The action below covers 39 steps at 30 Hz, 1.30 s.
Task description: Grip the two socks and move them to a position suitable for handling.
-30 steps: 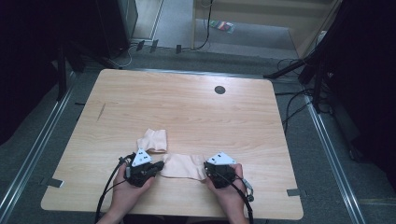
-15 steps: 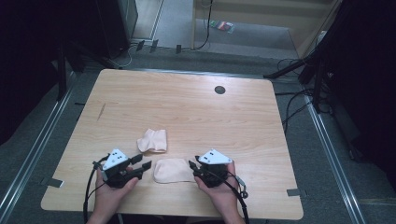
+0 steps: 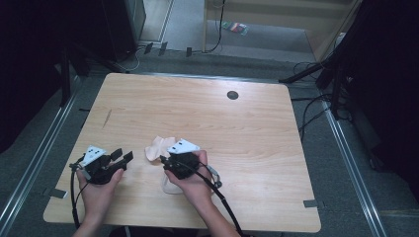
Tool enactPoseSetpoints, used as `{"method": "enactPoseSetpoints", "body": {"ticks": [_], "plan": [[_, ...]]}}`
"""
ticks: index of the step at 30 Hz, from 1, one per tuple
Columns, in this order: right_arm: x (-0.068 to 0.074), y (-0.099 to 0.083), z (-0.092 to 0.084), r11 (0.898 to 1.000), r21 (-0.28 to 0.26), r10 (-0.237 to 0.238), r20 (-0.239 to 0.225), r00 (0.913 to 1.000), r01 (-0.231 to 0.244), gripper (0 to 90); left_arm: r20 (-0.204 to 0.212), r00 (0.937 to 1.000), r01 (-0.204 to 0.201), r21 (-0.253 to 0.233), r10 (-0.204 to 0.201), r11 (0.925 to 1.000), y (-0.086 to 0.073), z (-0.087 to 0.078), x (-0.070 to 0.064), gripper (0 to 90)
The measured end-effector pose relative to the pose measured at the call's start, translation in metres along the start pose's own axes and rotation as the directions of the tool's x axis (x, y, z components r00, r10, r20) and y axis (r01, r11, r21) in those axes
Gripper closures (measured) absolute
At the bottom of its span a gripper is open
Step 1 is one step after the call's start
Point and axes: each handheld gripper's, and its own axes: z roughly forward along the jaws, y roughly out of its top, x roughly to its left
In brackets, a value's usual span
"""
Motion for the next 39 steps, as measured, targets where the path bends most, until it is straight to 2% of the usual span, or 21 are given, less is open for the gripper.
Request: {"method": "enactPoseSetpoints", "body": {"ticks": [3, 6, 8, 11, 12, 14, 18, 20, 22, 23, 24, 26, 29, 31, 34, 36, 37, 38, 39], "plan": [[0.004, 0.007, 0.021, 0.999, 0.035, 0.014, -0.003, 0.9999, -0.014, 61.7, -0.004, 0.9999, 0.013, -0.003, -0.013, 0.9999, -0.001, -0.002, 0.004, 53.4], [0.006, 0.01, 0.036, 0.998, 0.066, 0.006, 0.04, 0.9992, -0.009, 61.2, 0.006, 1.0, 0.005, -0.004, -0.005, 1.0, -0.001, -0.002, 0.001, 53.5], [0.006, 0.01, 0.043, 0.994, 0.105, -0.007, 0.064, 0.9979, 0.001, 67.0, 0.016, 0.9999, -0.004, -0.003, 0.004, 1.0, -0.002, 0.0, -0.001, 53.8], [0.001, 0.009, 0.048, 0.989, 0.151, -0.009, 0.078, 0.9969, -0.003, 87.2, 0.024, 0.9996, -0.014, 0.001, 0.014, 0.9999, -0.002, 0.002, -0.005, 54.2], [-0.002, 0.009, 0.047, 0.987, 0.159, -0.014, 0.092, 0.9957, -0.001, 90.0, 0.025, 0.9994, -0.022, 0.006, 0.022, 0.9997, -0.002, 0.002, -0.005, 54.4], [-0.007, 0.01, 0.044, 0.988, 0.153, 0.002, 0.084, 0.9965, -0.014, 90.0, 0.03, 0.9993, -0.021, 0.003, 0.021, 0.9998, -0.002, 0.002, -0.006, 54.9], [-0.022, 0.015, 0.024, 0.995, 0.101, 0.012, 0.081, 0.9966, -0.02, 90.0, 0.031, 0.9993, -0.022, 0.002, 0.022, 0.9998, -0.003, 0.002, -0.007, 55.2], [-0.032, 0.018, 0.011, 0.997, 0.078, 0.009, 0.104, 0.9945, -0.018, 90.0, 0.031, 0.9992, -0.023, 0.002, 0.023, 0.9997, -0.003, 0.003, -0.007, 55.4], [-0.046, 0.02, 0.001, 0.997, 0.063, 0.046, 0.126, 0.991, -0.054, 90.0, 0.031, 0.9993, -0.022, 0.003, 0.022, 0.9998, -0.003, 0.004, -0.007, 55.4], [-0.05, 0.02, -0.001, 0.996, 0.054, 0.064, 0.123, 0.9903, -0.071, 90.0, 0.031, 0.9993, -0.022, 0.003, 0.022, 0.9998, -0.003, 0.004, -0.007, 55.3], [-0.052, 0.02, -0.003, 0.995, 0.049, 0.081, 0.093, 0.9923, -0.086, 90.0, 0.03, 0.9993, -0.02, 0.001, 0.02, 0.9998, -0.003, 0.004, -0.007, 55.4], [-0.047, 0.02, 0.0, 0.996, 0.051, 0.075, 0.052, 0.9959, -0.077, 85.5, 0.026, 0.9995, -0.017, 0.0, 0.017, 0.9999, -0.003, 0.004, -0.007, 55.4], [-0.028, 0.019, 0.012, 0.998, 0.06, 0.016, 0.013, 0.9998, -0.017, 76.1, 0.024, 0.9996, -0.016, -0.002, 0.016, 0.9999, -0.002, 0.003, -0.006, 55.4], [-0.018, 0.019, 0.022, 0.998, 0.061, 0.017, -0.014, 0.9998, -0.016, 72.8, 0.023, 0.9997, -0.009, -0.005, 0.009, 0.9999, -0.003, 0.003, -0.005, 55.5], [-0.005, 0.021, 0.037, 0.998, 0.068, -0.001, -0.006, 1.0, 0.002, 67.6, 0.028, 0.9996, -0.004, -0.005, 0.004, 1.0, -0.003, 0.002, -0.003, 55.6], [0.005, 0.024, 0.046, 0.997, 0.067, -0.031, -0.01, 0.9995, 0.032, 63.2, 0.031, 0.9995, -0.006, -0.005, 0.006, 1.0, -0.003, 0.002, -0.003, 55.6], [0.005, 0.024, 0.046, 0.997, 0.067, -0.031, -0.01, 0.9995, 0.032, 63.2, 0.031, 0.9995, -0.006, -0.005, 0.006, 1.0, -0.003, 0.002, -0.003, 55.6], [0.015, 0.028, 0.054, 0.995, 0.073, -0.062, -0.016, 0.9979, 0.063, 60.3, 0.032, 0.9995, -0.008, -0.003, 0.008, 1.0, -0.003, 0.002, -0.003, 55.6], [0.018, 0.03, 0.056, 0.995, 0.075, -0.069, -0.023, 0.9974, 0.07, 58.5, 0.032, 0.9995, -0.007, -0.003, 0.007, 1.0, -0.003, 0.002, -0.004, 55.6]]}}
